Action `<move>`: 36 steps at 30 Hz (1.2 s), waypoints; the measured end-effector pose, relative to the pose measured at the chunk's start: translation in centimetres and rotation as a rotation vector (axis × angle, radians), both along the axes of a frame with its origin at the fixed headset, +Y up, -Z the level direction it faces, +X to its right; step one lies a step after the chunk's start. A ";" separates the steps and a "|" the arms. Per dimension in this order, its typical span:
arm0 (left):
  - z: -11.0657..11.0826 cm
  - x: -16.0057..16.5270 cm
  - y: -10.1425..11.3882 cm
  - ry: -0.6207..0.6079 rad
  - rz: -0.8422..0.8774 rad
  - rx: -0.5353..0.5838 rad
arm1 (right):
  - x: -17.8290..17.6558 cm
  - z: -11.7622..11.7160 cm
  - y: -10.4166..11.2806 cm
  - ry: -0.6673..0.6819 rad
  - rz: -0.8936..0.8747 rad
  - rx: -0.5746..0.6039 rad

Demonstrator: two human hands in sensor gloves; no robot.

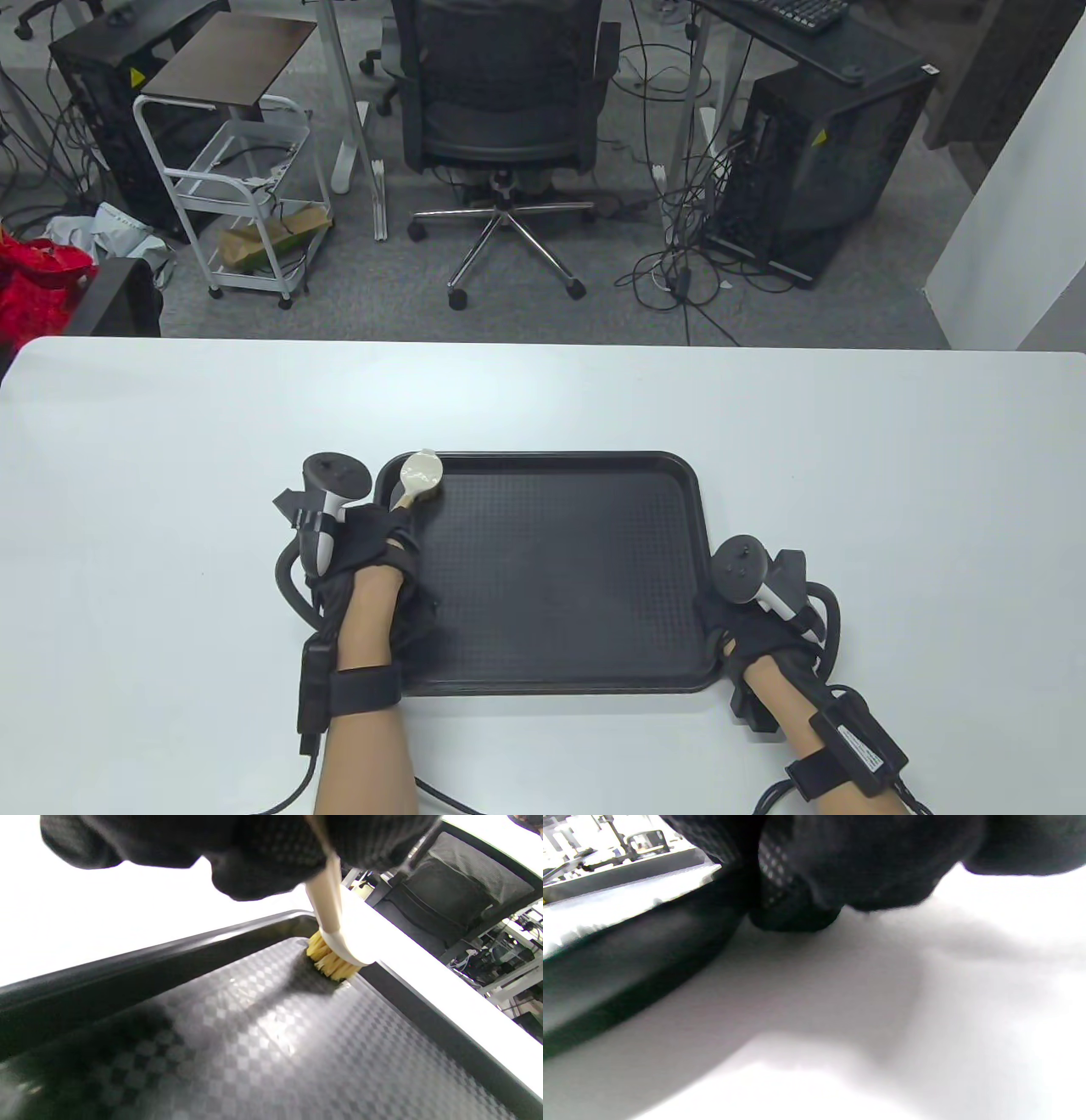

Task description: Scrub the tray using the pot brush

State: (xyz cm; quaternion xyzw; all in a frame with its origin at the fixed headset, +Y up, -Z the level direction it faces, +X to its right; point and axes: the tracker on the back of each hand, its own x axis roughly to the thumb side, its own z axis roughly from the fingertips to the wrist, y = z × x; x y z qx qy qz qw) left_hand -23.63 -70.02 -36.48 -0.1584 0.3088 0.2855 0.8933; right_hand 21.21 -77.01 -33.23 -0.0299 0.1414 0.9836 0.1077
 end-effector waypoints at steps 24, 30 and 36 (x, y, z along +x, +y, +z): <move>-0.8 14.7 1.8 -0.475 0.265 0.196 | 0.0 0.0 0.0 0.000 0.003 0.000; -0.6 19.5 -0.4 -0.565 0.184 0.187 | 0.0 0.0 0.0 -0.001 0.006 0.002; -0.3 21.9 -1.7 -0.587 0.107 0.202 | -0.1 0.0 0.0 -0.001 0.006 0.002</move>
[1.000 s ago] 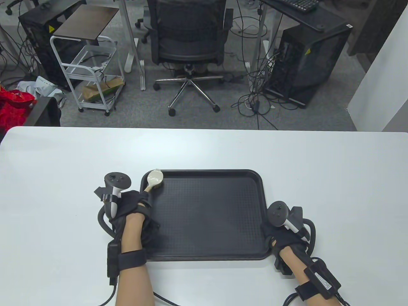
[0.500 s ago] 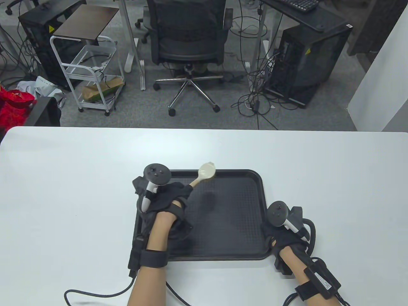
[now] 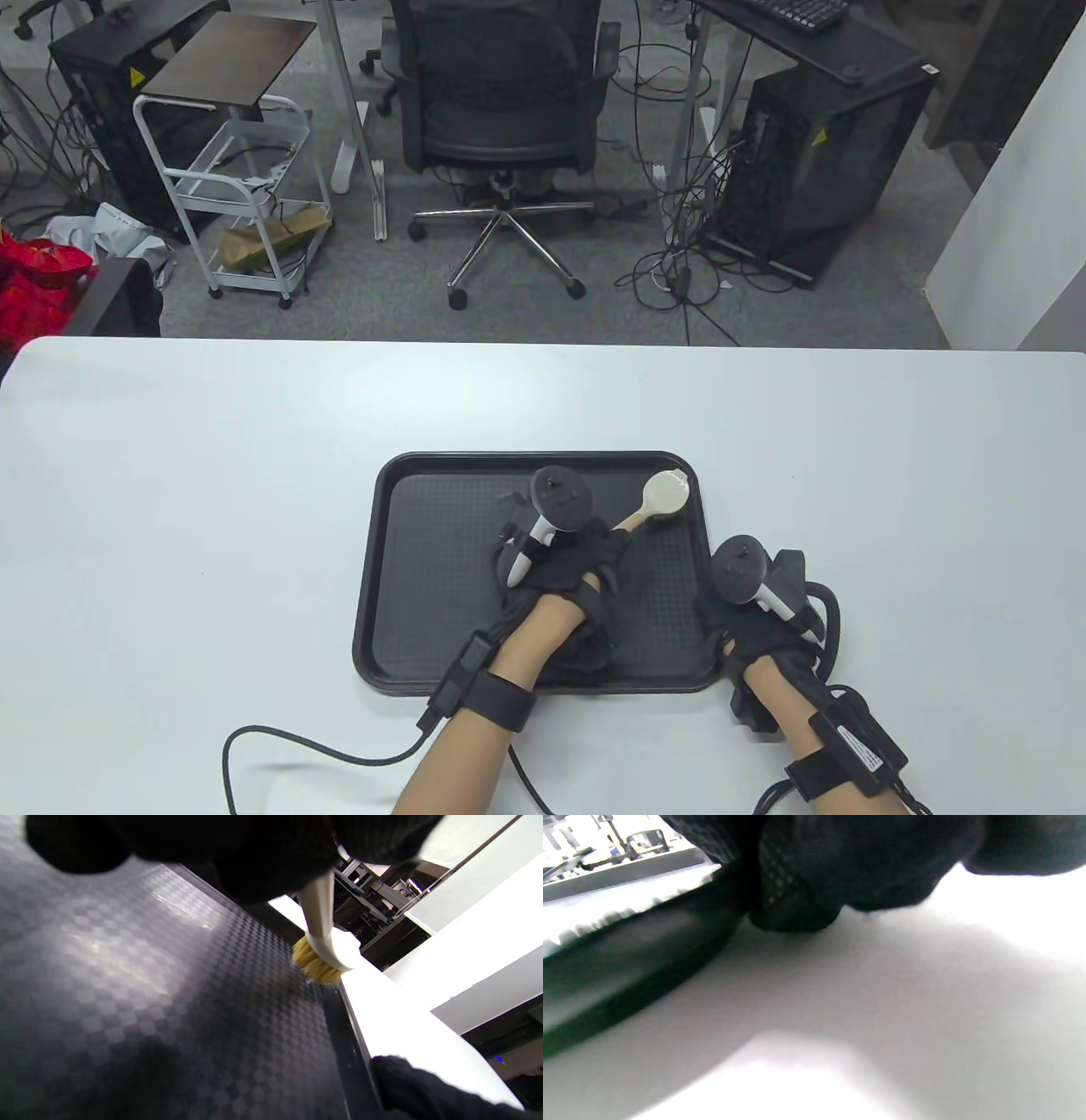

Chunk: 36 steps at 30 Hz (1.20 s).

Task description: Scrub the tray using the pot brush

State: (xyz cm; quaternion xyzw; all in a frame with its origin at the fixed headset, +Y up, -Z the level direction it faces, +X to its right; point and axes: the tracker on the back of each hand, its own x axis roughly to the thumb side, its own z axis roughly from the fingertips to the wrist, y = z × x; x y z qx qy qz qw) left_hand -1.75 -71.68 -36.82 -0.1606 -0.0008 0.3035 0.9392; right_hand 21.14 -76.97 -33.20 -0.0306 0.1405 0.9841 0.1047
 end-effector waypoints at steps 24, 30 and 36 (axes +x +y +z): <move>-0.4 -2.8 0.1 0.054 -0.128 -0.059 | -0.1 0.1 0.0 -0.003 0.016 0.007; -0.5 -5.5 0.7 0.082 -0.137 -0.114 | -0.1 0.1 0.0 -0.003 0.013 0.006; -0.9 -8.8 0.9 0.116 -0.128 -0.175 | -0.1 0.1 0.0 -0.002 0.011 0.006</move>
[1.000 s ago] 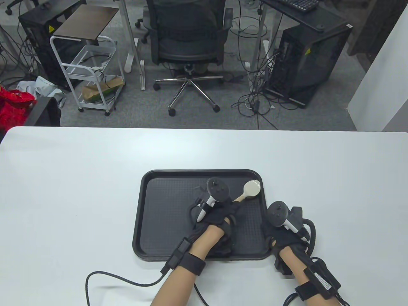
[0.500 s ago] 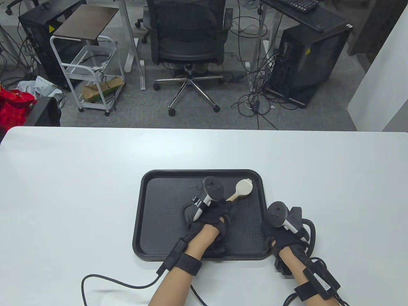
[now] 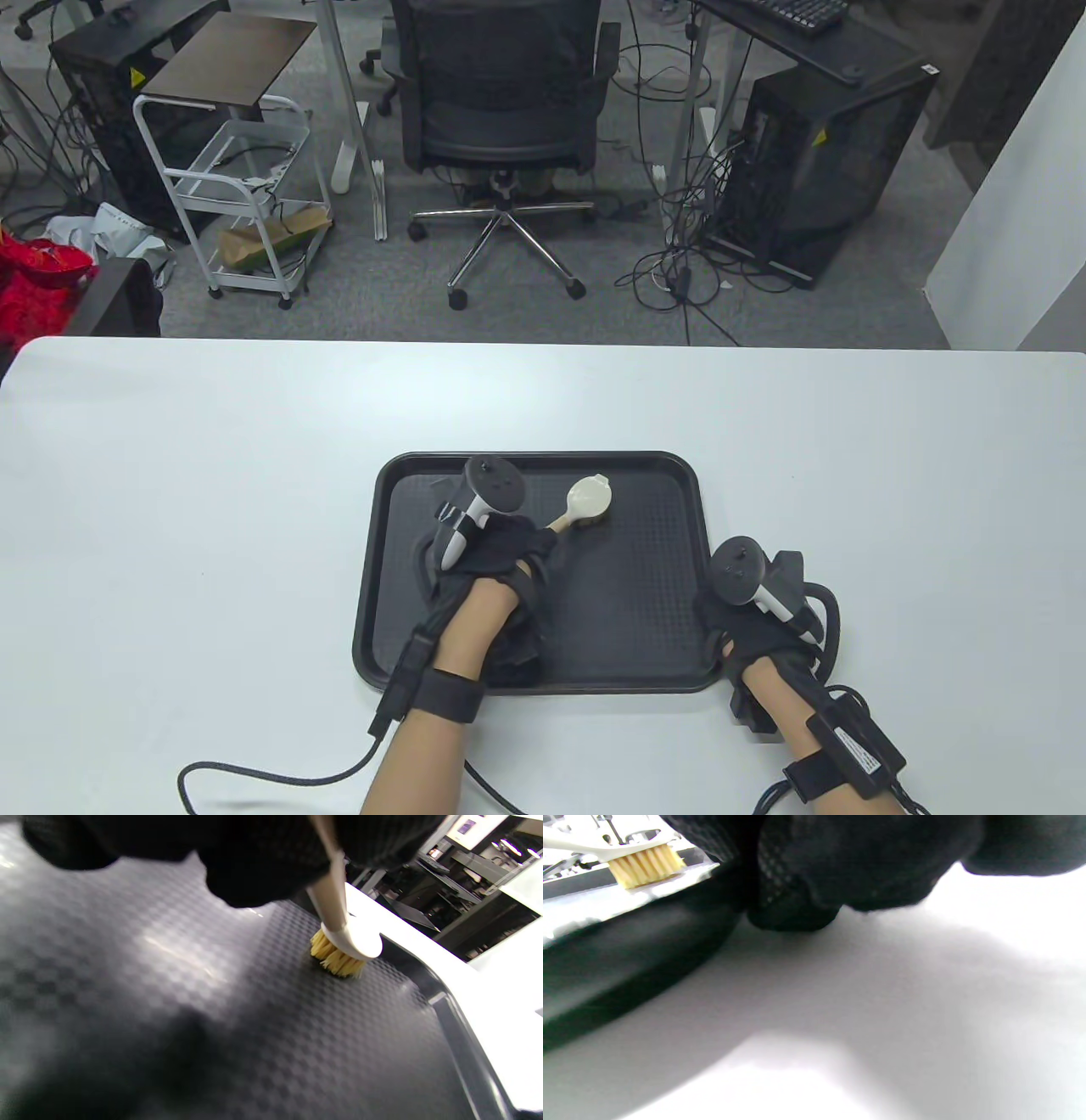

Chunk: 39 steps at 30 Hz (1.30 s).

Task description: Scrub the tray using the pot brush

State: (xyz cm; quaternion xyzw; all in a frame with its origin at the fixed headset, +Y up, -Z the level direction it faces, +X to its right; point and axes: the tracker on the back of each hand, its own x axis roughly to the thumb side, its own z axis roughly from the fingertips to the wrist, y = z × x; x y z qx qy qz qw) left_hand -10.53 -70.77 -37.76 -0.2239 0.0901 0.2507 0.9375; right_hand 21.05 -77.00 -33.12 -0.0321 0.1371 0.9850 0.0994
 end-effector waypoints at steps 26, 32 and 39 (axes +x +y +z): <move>1.1 -13.4 0.4 0.215 0.122 -0.141 | 0.1 0.0 0.0 -0.001 -0.001 -0.002; 2.0 -16.5 0.5 0.307 0.156 -0.130 | 0.0 0.0 0.0 -0.001 -0.002 -0.001; 2.7 -18.8 0.5 0.387 0.174 -0.120 | 0.0 0.0 0.0 -0.001 -0.003 -0.002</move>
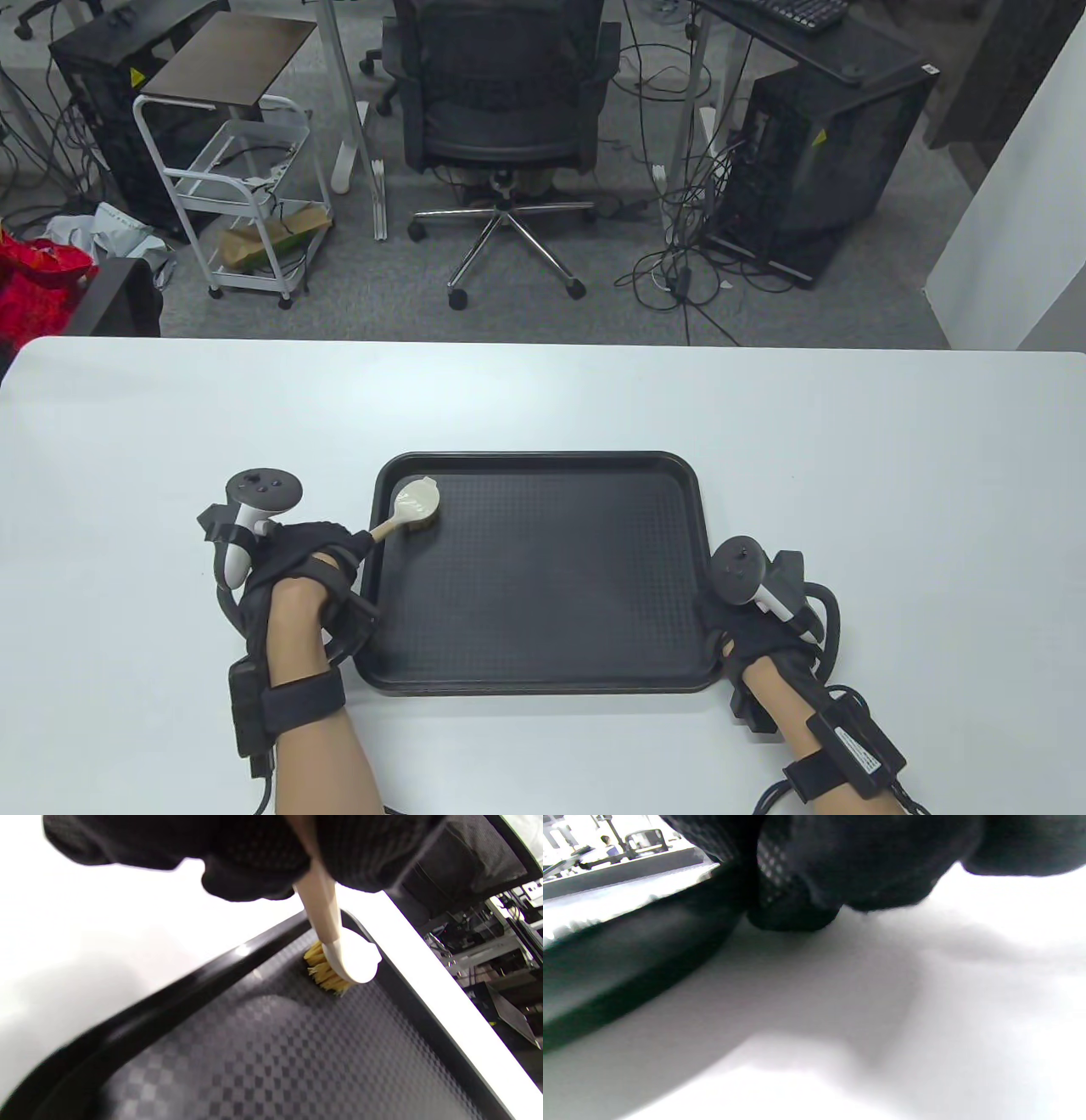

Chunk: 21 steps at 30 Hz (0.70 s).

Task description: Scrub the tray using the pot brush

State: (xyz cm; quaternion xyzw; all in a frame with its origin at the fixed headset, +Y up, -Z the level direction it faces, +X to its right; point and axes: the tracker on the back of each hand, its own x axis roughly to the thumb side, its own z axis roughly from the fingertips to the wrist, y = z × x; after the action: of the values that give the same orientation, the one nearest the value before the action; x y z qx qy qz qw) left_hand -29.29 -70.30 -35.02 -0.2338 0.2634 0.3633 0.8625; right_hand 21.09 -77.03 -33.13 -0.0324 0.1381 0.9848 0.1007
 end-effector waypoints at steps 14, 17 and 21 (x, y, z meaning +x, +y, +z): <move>-1.7 12.3 4.4 -0.291 0.031 0.224 | 0.0 0.0 0.0 -0.001 0.003 0.001; -1.9 16.3 3.4 -0.392 0.065 0.210 | 0.0 0.0 0.0 -0.001 0.003 0.000; -1.9 19.6 1.9 -0.436 0.126 0.209 | 0.0 0.0 0.0 0.000 0.003 0.000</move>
State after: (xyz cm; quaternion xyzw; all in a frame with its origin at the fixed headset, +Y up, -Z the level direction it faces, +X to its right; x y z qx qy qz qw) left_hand -9.71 -68.37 -36.92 -0.2322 0.0171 0.3825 0.8942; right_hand 21.07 -77.03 -33.14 -0.0328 0.1380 0.9849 0.0994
